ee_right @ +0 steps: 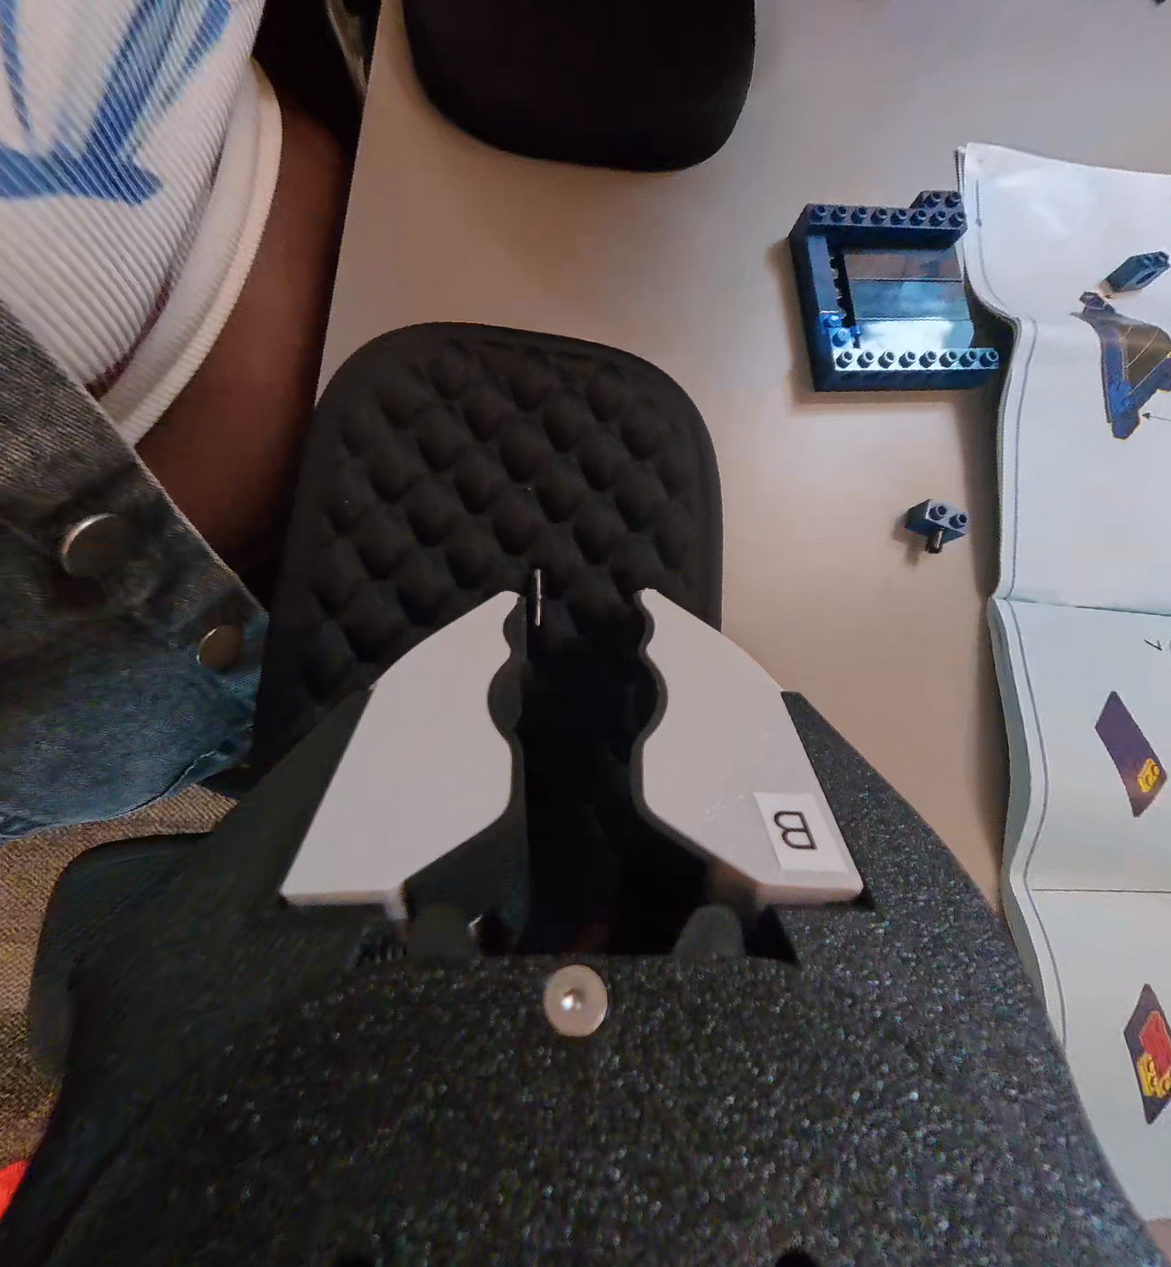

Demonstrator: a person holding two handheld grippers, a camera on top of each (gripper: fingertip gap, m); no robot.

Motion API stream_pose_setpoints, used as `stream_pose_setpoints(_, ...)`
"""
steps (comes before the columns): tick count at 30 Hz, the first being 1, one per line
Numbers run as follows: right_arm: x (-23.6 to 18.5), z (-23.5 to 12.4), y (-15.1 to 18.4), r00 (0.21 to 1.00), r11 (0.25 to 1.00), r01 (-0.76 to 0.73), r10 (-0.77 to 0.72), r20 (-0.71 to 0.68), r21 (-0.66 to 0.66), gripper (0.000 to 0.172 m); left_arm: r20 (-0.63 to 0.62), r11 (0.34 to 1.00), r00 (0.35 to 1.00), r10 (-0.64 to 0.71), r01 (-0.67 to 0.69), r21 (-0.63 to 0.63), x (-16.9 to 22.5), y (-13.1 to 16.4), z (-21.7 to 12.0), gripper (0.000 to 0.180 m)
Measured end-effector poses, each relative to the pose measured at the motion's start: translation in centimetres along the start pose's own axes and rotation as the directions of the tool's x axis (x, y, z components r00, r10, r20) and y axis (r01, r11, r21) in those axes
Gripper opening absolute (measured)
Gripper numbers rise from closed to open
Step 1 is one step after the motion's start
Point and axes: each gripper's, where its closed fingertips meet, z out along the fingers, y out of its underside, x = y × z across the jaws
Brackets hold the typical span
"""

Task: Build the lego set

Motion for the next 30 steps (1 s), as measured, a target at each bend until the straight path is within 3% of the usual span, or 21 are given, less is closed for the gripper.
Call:
stream_pose_setpoints(3,0.2,-0.2,-0.2,1.000,1.000,0.020,-0.020,-0.010,-0.013,0.031,0.005,1.000,1.000,0.014,-0.014,-0.008,0.0,0.2,0.0,0.016)
stream_pose_setpoints(8,-0.3,-1.1,-0.7,0.998,0.993,-0.055,0.055,0.006,0.102,0.032,0.005,1.000,1.000,0.013,-0.013,-0.013,-0.1,0.3,0.1,0.016)
stream_pose_setpoints(13,-0.8,-1.0,-0.7,0.987,0.952,-0.155,0.159,0.006,0.264,0.018,0.000,1.000,1.000,0.021,-0.021,-0.016,0.0,0.4,0.1,0.016)
stream_pose_setpoints(24,-1.0,-0.2,-0.5,0.989,0.953,-0.147,0.140,0.045,0.266,0.005,-0.030,0.999,0.999,0.029,-0.030,-0.036,0.5,0.9,0.4,0.015)
stream_pose_setpoints(27,-0.9,-1.1,0.0,0.996,0.985,-0.093,0.092,0.016,0.148,0.005,-0.031,0.999,0.999,0.031,-0.032,-0.039,0.6,0.9,0.4,0.015)
stream_pose_setpoints(30,-1.2,-3.5,2.0,1.000,0.971,0.024,-0.023,0.008,-0.239,0.005,-0.036,0.998,0.999,0.037,-0.039,-0.044,0.7,1.0,0.5,0.016)
